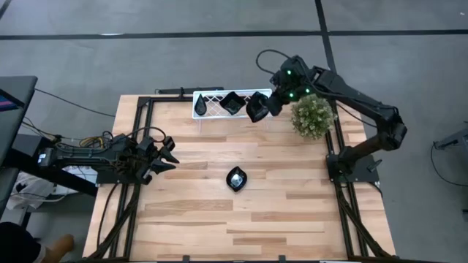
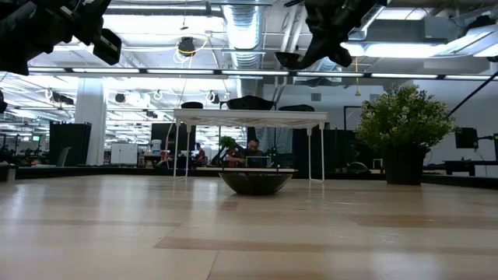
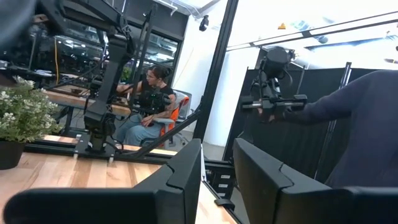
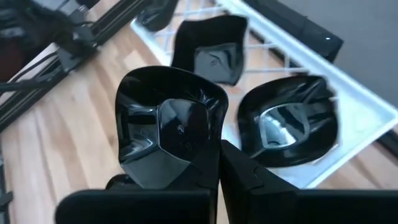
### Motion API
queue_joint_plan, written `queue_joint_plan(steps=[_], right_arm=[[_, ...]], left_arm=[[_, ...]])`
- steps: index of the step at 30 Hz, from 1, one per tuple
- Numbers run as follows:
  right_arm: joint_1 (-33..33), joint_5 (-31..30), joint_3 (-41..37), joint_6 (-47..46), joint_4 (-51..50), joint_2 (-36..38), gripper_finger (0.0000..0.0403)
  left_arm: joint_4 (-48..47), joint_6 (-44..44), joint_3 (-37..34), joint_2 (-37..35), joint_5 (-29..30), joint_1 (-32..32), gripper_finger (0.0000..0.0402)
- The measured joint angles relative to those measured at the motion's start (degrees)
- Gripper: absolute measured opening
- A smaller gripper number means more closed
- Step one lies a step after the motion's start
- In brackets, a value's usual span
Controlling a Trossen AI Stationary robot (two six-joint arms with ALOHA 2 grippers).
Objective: Pick & Place Mini shaped plates
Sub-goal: Stack the black leaf-shaped plate on top of the black leaf-shaped plates on the shelf
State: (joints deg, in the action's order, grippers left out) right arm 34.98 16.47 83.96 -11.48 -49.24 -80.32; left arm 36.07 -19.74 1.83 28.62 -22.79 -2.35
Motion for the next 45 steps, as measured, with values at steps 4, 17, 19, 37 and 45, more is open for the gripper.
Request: queue_joint_plan(steps=[4,17,19,37,45], right_arm=[[2.5,0.1,1.4,0.9,-0.1,-1.5,0.0001],[7.6,0.4,1.5,3.1,-2.6,-2.2,0.0001],[8.3,0.5,1.5,3.3,-2.6,-2.2,0.0001],[12.6,9.2,1.5,16.2,-2.2,-10.6,0.0001],[17.6,15.4,7.1,21.3,-7.3,-14.4,0.0001]], left_arm=[[0.0,0.0,0.0,0.0,0.0,0.0,0.0097],[0.0,0.4,0.0,0.0,0.0,0.0,0.0097],[0.0,0.4,0.0,0.0,0.0,0.0,0.0097],[0.0,0.4,0.0,0.0,0.0,0.0,0.0097],[0.4,0.2,0.0,0.0,0.0,0.0,0.0097]])
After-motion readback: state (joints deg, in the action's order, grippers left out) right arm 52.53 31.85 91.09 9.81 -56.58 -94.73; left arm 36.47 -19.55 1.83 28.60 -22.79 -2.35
